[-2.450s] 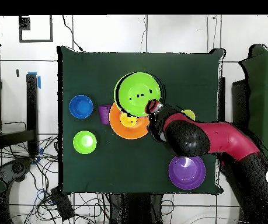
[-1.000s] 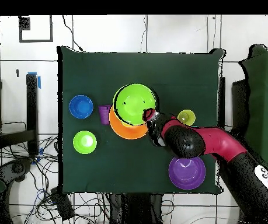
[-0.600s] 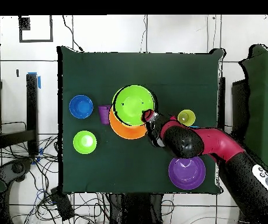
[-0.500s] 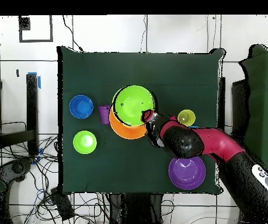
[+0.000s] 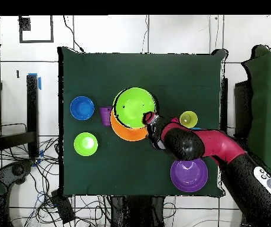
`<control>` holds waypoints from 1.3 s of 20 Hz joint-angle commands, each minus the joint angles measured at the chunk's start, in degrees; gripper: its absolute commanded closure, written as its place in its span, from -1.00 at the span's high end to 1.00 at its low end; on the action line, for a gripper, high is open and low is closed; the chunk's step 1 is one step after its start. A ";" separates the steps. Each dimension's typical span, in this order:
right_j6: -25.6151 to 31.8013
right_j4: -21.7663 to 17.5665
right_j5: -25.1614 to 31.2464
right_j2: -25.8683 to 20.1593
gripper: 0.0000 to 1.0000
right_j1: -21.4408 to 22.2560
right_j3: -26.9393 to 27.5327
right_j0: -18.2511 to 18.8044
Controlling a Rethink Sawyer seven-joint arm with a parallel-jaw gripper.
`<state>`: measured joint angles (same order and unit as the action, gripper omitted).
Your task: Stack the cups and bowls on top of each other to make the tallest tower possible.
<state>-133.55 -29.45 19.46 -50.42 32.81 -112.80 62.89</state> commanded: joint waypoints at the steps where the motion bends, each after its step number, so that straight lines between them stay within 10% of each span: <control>1: 2.92 -2.94 0.52 3.14 -1.00 1.82 3.70 -3.60; 26: 0.66 -2.96 -1.83 6.54 -1.00 0.82 5.90 -7.66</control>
<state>-133.55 -29.63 19.46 -48.40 35.36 -110.80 58.34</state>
